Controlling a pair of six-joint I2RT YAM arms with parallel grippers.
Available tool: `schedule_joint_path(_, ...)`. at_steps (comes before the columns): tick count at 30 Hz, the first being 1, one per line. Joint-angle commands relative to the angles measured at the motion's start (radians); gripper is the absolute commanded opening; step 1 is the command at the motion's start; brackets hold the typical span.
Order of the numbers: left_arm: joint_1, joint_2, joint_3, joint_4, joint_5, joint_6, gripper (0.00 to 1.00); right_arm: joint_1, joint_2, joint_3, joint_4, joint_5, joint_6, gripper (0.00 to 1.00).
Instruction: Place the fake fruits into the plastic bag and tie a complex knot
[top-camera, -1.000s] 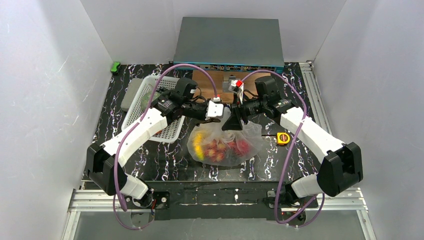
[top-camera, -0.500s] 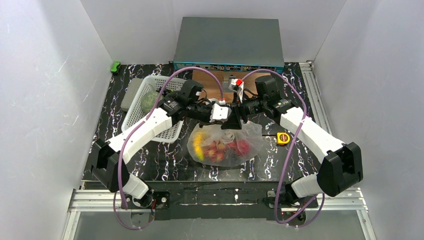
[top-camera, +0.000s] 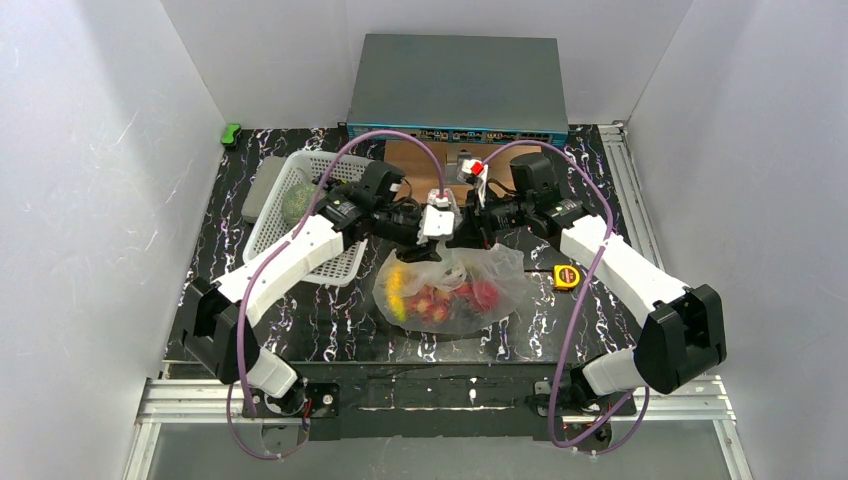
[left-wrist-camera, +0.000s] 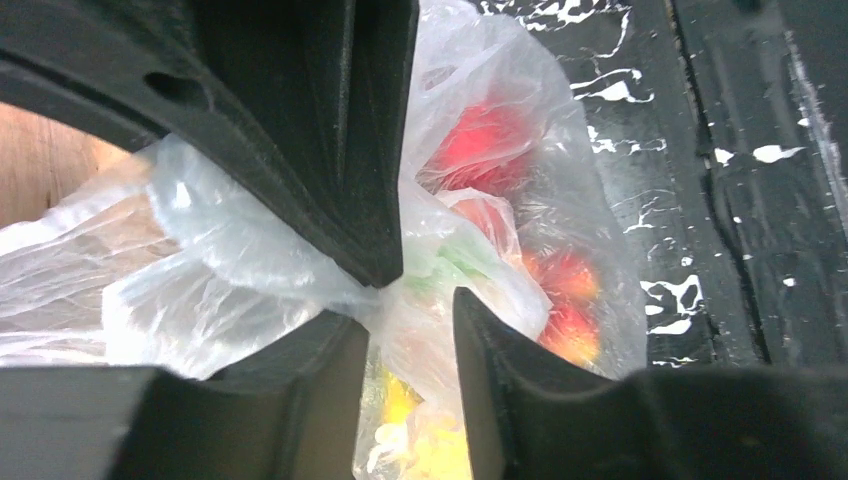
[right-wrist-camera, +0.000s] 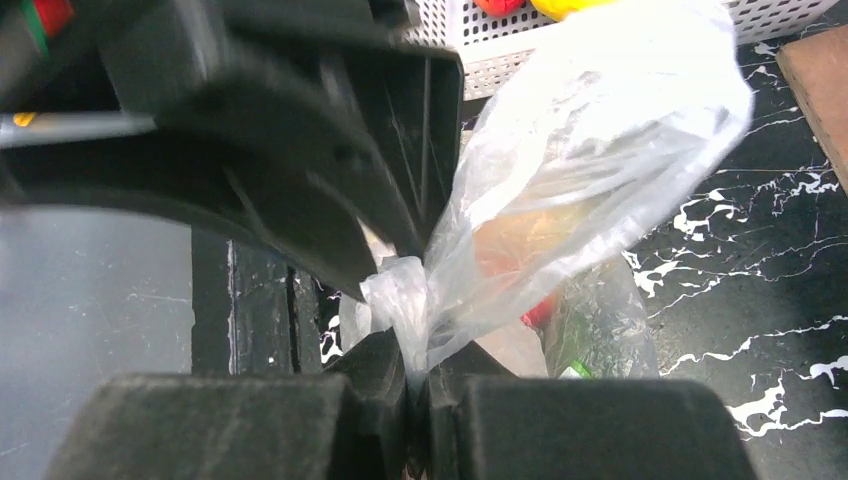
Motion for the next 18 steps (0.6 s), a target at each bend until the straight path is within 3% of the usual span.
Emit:
schedule_joint_path(1,0.107,-0.123,0.052,-0.065,0.159,-0.098,0.42,0.007,-0.038,-0.014,0.001,-0.007,-0.046,0.07)
schedule_joint_path(5,0.249,-0.156,0.126,-0.066,0.229,-0.28,0.46,0.008,-0.055,-0.02,-0.001,-0.032,-0.076,0.07)
schedule_joint_path(10,0.269,-0.074,0.228,-0.1,0.2,-0.271,0.6,0.016,-0.07,-0.022,-0.023,-0.057,-0.134,0.08)
schedule_joint_path(15,0.257,0.03,0.326,-0.13,0.318,-0.262,0.77,0.035,-0.08,-0.03,-0.053,-0.064,-0.195,0.09)
schedule_joint_path(18,0.234,0.05,0.335,-0.191,0.344,-0.174,0.8,0.04,-0.085,-0.03,-0.057,-0.058,-0.208,0.1)
